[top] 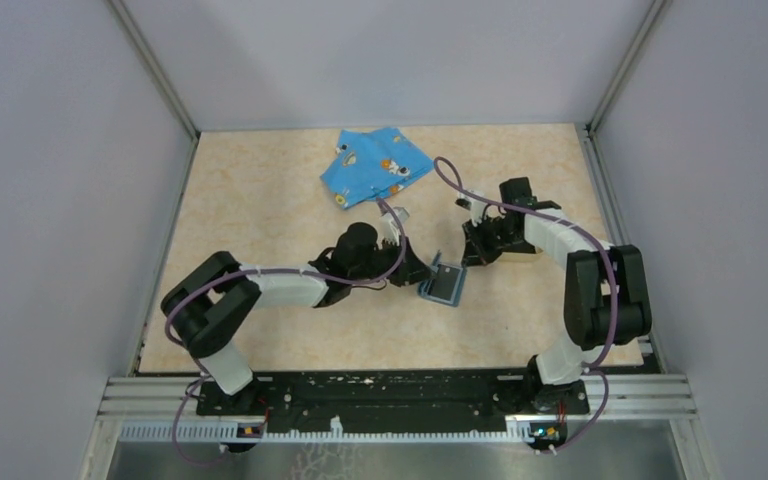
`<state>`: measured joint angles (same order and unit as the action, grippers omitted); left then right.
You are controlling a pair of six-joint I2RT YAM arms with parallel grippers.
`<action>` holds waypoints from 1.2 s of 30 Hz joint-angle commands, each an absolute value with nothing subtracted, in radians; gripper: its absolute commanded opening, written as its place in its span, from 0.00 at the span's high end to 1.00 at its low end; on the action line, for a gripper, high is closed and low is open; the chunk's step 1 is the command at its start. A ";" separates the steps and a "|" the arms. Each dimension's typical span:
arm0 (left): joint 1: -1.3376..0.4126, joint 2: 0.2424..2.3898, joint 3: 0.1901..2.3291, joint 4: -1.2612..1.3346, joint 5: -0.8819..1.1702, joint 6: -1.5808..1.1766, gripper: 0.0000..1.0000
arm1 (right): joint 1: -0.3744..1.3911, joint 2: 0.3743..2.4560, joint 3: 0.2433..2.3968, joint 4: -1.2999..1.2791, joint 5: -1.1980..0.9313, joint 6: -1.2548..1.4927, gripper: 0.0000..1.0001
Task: Put the credit cards into the card holder
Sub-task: Close the card holder at the center of the board.
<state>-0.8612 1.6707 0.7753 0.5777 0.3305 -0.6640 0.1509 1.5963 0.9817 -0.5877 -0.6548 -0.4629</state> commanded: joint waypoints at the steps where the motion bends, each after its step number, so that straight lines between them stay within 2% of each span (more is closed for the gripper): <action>1: -0.859 1.776 0.766 0.793 0.478 -0.823 1.00 | 0.126 1.569 1.021 -0.594 -0.659 -0.396 0.98; 6: -0.868 1.880 0.787 0.934 0.526 -0.928 1.00 | 0.115 1.548 1.006 -0.557 -0.679 -0.366 0.98; 14: -0.917 1.990 0.843 0.969 0.510 -0.979 0.99 | 0.113 1.554 1.011 -0.546 -0.691 -0.351 0.96; 26: -0.938 2.081 0.866 0.996 0.501 -1.011 0.79 | 0.109 1.541 1.014 -0.594 -0.872 -0.422 0.94; 30: -0.946 2.078 0.867 0.986 0.497 -1.008 0.72 | 0.136 1.605 1.035 -0.650 -0.851 -0.460 0.94; 36: -0.959 2.056 0.842 0.986 0.500 -1.012 0.60 | 0.203 1.697 1.065 -0.688 -0.707 -0.466 0.94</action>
